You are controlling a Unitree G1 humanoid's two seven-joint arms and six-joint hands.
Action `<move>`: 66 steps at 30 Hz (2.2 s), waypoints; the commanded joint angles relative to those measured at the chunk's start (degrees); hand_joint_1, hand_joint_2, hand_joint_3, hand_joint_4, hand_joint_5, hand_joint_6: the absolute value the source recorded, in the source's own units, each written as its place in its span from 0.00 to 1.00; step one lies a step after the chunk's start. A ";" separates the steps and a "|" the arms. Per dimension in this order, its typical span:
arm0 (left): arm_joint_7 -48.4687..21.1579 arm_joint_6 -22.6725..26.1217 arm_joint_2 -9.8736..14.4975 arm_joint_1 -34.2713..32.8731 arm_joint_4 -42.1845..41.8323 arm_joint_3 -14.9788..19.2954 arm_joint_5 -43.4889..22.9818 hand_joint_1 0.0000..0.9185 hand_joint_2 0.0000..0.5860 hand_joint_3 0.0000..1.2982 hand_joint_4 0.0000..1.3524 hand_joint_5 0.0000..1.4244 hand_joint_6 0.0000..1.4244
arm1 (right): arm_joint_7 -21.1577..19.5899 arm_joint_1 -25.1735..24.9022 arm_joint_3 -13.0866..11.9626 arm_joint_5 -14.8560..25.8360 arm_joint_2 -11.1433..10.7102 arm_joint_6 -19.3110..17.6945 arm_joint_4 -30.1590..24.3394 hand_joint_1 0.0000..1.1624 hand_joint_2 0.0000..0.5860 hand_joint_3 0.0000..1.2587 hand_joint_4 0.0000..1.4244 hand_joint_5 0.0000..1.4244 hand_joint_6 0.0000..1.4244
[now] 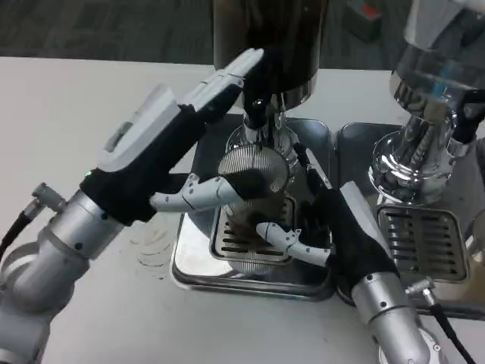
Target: Grasp the cup under the faucet to collect the drink, then remove the cup.
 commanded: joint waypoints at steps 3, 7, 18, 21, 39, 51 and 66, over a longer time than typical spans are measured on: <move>4.51 0.01 2.49 2.58 -3.28 5.19 2.97 0.00 0.19 0.03 0.00 0.08 0.01 | 0.44 -0.75 0.10 0.28 0.20 -1.29 0.59 0.61 0.38 0.00 0.00 0.00 0.00; 5.88 0.45 3.28 4.84 -4.25 8.19 2.41 0.00 0.19 0.03 0.00 0.06 0.01 | 0.75 -0.81 0.20 0.33 0.26 -1.51 0.70 0.59 0.38 0.00 0.00 0.00 0.00; 11.88 3.27 6.40 12.78 -3.15 15.04 6.72 0.00 0.19 0.01 0.00 0.02 0.00 | 2.44 -0.91 0.43 0.19 0.44 0.01 -0.52 0.58 0.34 0.00 0.00 0.00 0.00; 12.95 4.29 6.75 14.57 -1.39 15.93 6.62 0.00 0.19 0.01 0.00 0.02 0.00 | 2.76 -0.96 0.65 0.13 0.56 0.06 -0.52 0.58 0.33 0.00 0.00 0.00 0.00; 19.69 6.57 7.00 17.25 8.68 8.55 15.03 0.00 0.20 0.00 0.00 0.02 0.00 | 2.12 -3.61 -0.05 0.42 2.04 0.68 3.40 0.60 0.30 0.00 0.00 0.00 0.00; 20.70 6.26 7.63 18.07 13.45 5.89 14.51 0.00 0.21 0.00 0.00 0.02 0.00 | -0.60 -5.02 -0.58 0.65 4.67 -0.16 7.48 0.63 0.30 0.00 0.00 0.00 0.00; 20.91 6.08 8.12 18.33 13.92 4.25 14.24 0.00 0.22 0.00 0.00 0.02 0.00 | -1.49 -6.49 -0.74 1.75 6.50 -0.82 10.42 0.64 0.32 0.00 0.00 0.00 0.03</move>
